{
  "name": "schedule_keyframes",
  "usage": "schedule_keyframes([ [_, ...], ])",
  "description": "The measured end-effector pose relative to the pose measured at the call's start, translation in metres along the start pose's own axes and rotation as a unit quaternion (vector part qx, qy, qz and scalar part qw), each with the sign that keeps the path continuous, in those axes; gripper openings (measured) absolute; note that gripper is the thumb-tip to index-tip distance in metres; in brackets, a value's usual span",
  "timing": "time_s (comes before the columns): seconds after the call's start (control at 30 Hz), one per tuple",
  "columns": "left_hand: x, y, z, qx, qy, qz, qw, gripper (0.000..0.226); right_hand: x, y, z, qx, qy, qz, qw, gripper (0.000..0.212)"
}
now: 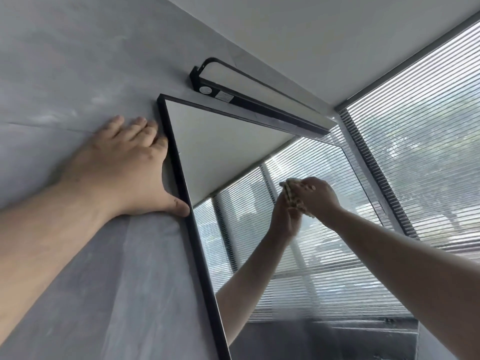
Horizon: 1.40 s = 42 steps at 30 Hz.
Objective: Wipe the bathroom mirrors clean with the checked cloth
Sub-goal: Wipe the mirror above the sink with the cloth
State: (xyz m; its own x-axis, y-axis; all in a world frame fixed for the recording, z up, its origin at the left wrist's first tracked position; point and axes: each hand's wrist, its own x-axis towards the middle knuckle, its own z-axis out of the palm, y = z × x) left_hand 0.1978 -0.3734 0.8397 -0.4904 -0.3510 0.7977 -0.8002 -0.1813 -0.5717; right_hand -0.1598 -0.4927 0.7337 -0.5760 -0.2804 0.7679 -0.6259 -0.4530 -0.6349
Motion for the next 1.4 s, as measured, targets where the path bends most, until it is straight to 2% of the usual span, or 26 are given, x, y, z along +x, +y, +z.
schedule_keyframes([
  [0.17,-0.001,0.000,0.000,-0.001,0.002,0.000,1.000,0.154,0.029,-0.068,0.010,0.087,-0.035,-0.011,0.995,0.027],
  [0.27,0.000,-0.001,0.001,-0.005,0.003,0.002,1.000,0.153,0.039,-0.101,0.014,0.145,-0.049,0.007,0.988,0.011],
  [0.33,-0.001,-0.001,0.001,-0.004,-0.004,0.001,1.000,0.151,0.034,-0.112,0.019,0.168,-0.038,0.012,0.985,0.012],
  [0.4,-0.001,0.000,0.000,-0.002,-0.006,0.003,1.000,0.149,0.025,-0.109,0.030,0.132,0.006,-0.018,0.991,0.022],
  [0.47,-0.001,0.000,0.000,-0.006,-0.003,0.003,1.000,0.148,0.015,-0.096,0.046,0.126,0.048,-0.029,0.990,0.023],
  [0.6,-0.001,-0.001,0.002,-0.010,0.010,0.008,1.000,0.150,0.008,-0.065,0.057,0.166,0.120,0.036,0.978,0.024],
  [0.73,0.000,-0.001,0.003,-0.018,0.015,0.010,1.000,0.150,0.021,-0.030,0.045,0.062,0.024,0.101,0.993,0.011],
  [0.8,0.000,-0.001,0.003,-0.020,0.016,0.009,1.000,0.149,0.022,-0.026,0.044,0.061,0.048,0.124,0.989,0.011],
  [0.9,0.000,-0.001,0.002,-0.020,0.013,0.009,1.000,0.148,0.021,-0.047,0.048,0.059,0.051,0.091,0.993,0.025],
  [0.97,0.000,-0.001,0.002,-0.017,0.013,0.009,1.000,0.148,0.016,-0.077,0.046,0.097,0.050,0.040,0.993,0.036],
  [1.1,0.000,-0.001,0.003,-0.015,0.015,0.009,1.000,0.150,0.004,-0.142,0.053,0.056,-0.025,-0.122,0.991,0.046],
  [1.23,-0.001,-0.001,0.003,-0.009,0.009,0.005,1.000,0.152,-0.006,-0.184,0.067,0.023,0.004,-0.261,0.965,0.052],
  [1.33,-0.001,0.000,0.002,-0.012,0.000,0.004,1.000,0.148,-0.003,-0.176,0.061,0.053,-0.036,-0.229,0.971,0.049],
  [1.4,-0.002,0.000,0.001,-0.013,0.002,0.003,1.000,0.146,0.005,-0.152,0.056,0.046,-0.028,-0.190,0.980,0.048],
])
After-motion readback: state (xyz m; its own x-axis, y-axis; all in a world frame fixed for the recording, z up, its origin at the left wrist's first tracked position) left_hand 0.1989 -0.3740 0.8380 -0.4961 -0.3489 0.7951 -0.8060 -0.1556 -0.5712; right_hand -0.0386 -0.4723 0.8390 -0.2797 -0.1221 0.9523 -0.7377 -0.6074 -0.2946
